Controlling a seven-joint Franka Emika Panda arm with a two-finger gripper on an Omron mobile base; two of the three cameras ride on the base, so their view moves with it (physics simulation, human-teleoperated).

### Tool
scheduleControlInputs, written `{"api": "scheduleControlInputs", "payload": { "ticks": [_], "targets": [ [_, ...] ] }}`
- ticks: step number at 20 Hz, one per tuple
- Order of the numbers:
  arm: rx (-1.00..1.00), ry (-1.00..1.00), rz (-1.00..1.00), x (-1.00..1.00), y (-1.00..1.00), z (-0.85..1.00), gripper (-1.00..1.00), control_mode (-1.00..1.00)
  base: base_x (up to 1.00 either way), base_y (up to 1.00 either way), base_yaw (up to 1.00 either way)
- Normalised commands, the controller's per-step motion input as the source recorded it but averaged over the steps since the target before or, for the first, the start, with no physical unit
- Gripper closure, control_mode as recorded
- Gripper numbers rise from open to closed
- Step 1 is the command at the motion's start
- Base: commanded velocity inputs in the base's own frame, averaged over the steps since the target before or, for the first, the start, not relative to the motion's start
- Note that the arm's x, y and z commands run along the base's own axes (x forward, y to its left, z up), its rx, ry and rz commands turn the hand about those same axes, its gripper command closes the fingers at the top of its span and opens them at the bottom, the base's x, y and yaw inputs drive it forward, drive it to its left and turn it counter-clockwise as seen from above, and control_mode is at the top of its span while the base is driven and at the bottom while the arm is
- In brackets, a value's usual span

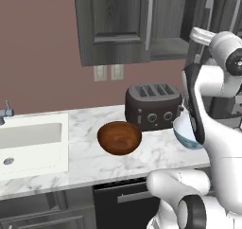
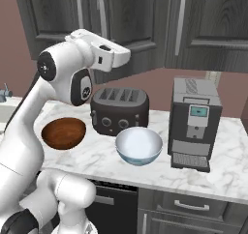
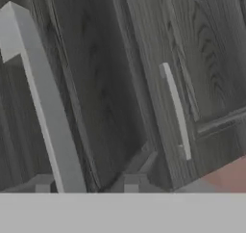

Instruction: Open the cabinet. Pick the bowls from the counter and place them in the cabinet. Then close the cabinet.

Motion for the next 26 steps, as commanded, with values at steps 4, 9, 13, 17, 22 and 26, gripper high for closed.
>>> {"api": "scheduleControlInputs", "payload": {
  "ticks": [4,9,13,17,22,26],
  "targets": [
    [0.44,0.27,-0.16,-0.73,-1.00,0.19,1.00,-1.00,0.00,0.00,0.00],
    [0.44,0.29,-0.15,-0.62,-1.00,0.04,1.00,-1.00,0.00,0.00,0.00],
    [0.34,0.21,-0.09,-0.66,-1.00,-0.04,1.00,-1.00,0.00,0.00,0.00],
    [0.10,0.00,0.00,-0.88,0.30,-0.53,-1.00,-1.00,0.00,0.00,0.00],
    [0.01,-0.31,0.00,-0.98,0.21,-0.05,-1.00,-1.00,0.00,0.00,0.00],
    [0.00,-0.32,0.00,-0.89,0.46,0.00,-1.00,-1.00,0.00,0.00,0.00]
  ]
}}
